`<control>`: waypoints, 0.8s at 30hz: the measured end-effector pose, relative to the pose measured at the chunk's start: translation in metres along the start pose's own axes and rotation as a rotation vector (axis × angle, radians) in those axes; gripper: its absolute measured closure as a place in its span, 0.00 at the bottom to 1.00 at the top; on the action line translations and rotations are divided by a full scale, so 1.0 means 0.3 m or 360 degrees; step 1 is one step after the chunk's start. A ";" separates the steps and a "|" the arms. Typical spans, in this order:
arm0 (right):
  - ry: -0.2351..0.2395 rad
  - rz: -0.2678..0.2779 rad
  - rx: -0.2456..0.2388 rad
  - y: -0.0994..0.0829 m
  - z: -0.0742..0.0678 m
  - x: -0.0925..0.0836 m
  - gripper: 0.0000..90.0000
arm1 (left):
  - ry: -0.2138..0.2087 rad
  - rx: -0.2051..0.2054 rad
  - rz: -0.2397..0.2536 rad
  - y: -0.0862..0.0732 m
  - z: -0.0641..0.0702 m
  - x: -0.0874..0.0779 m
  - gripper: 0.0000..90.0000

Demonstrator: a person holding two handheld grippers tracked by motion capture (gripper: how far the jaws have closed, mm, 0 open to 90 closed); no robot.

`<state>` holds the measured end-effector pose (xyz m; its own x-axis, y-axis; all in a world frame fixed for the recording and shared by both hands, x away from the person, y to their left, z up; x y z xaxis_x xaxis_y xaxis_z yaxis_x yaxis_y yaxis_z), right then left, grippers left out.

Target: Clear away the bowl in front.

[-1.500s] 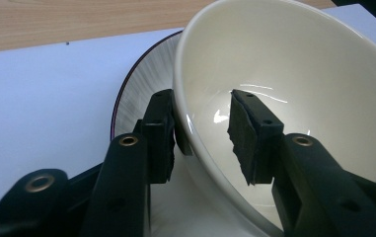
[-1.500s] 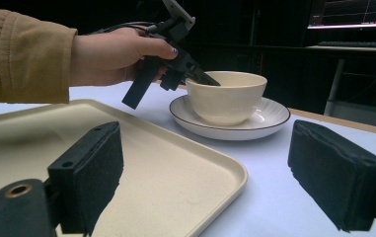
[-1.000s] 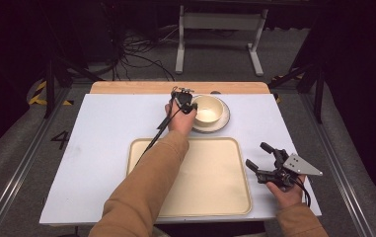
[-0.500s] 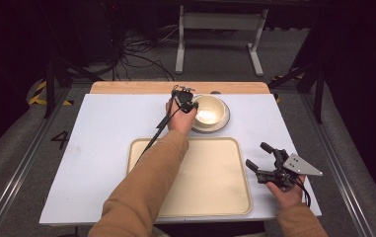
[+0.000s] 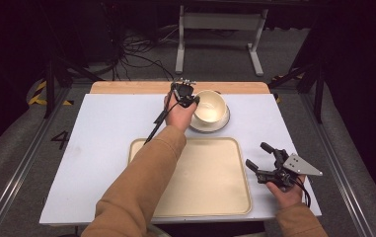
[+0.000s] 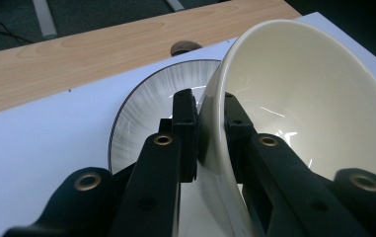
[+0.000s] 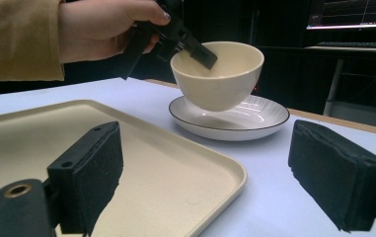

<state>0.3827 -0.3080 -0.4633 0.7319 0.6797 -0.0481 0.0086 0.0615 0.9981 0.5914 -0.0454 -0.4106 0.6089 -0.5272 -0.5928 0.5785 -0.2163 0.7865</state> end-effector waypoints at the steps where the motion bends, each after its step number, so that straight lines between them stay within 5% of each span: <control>1: -0.0001 0.0000 0.0000 0.000 0.000 0.000 0.15 | 0.0001 -0.0008 0.0005 0.003 0.003 -0.005 0.90; 24: 0.0002 0.0009 -0.0006 0.000 -0.002 -0.001 0.15 | -0.0099 0.0119 0.0005 0.058 0.055 -0.210 0.90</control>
<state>0.3820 -0.3076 -0.4632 0.7310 0.6811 -0.0423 0.0017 0.0602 0.9982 0.5540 -0.0295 -0.3565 0.5743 -0.5776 -0.5802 0.5331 -0.2740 0.8005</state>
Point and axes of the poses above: each handheld gripper's, and its own axes: x roughly forward along the jaws, y roughly out of its top, z roughly to its right, the point moved 5 cm from there along x, roughly forward along the jaws, and after that the axes turned 1 degree about z, right-handed, at the moved point
